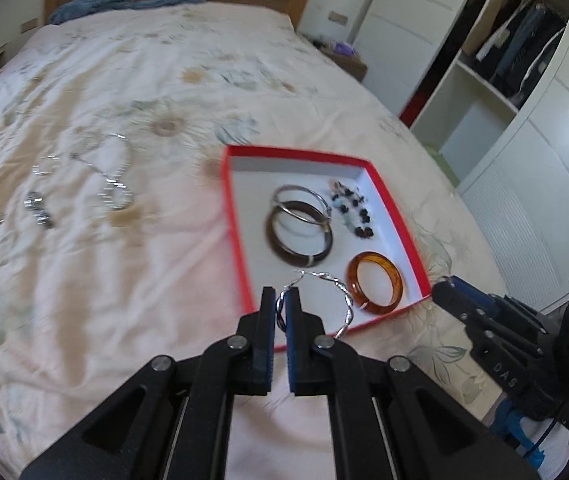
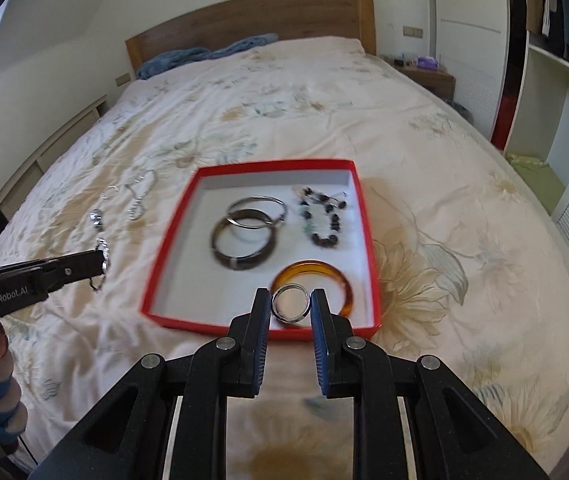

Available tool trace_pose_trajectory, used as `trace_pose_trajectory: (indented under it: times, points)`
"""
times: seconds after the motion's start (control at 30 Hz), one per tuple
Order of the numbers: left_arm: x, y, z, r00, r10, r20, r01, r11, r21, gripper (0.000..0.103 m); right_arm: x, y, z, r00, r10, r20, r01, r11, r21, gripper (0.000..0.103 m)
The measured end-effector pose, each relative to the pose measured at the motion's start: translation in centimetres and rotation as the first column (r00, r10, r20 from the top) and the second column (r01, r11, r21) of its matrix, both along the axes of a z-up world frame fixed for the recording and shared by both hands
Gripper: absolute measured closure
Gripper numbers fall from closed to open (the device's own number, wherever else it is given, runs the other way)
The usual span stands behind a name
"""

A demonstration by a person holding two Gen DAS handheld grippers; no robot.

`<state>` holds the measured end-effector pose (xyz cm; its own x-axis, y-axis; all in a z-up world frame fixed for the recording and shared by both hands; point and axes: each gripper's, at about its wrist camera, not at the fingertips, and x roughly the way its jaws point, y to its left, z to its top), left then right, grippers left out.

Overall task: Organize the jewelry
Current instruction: 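Lift the hoop earring and ring toward the red box, then open both tools to drop the hoop earring and ring into the box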

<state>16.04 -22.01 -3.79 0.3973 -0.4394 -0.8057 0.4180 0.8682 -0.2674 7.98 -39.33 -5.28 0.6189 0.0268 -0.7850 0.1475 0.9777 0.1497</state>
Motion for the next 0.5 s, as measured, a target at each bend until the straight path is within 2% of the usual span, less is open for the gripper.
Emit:
trace_pose_trajectory:
  times: [0.23,0.5]
  points:
    - [2.5,-4.4,-4.1,0.997,0.002,-0.082,0.003,0.998,0.068,0.099,3.5,-1.0,-3.6,0.997,0.038,-0.065,-0.036,0.999,0.033,0.083]
    - [3.2,-5.6,-6.9,0.994,-0.004,-0.106,0.019,0.990,0.138,0.099,5.5,-1.5,-6.3,0.990,0.076,-0.122,-0.070,0.996,0.051,0.083]
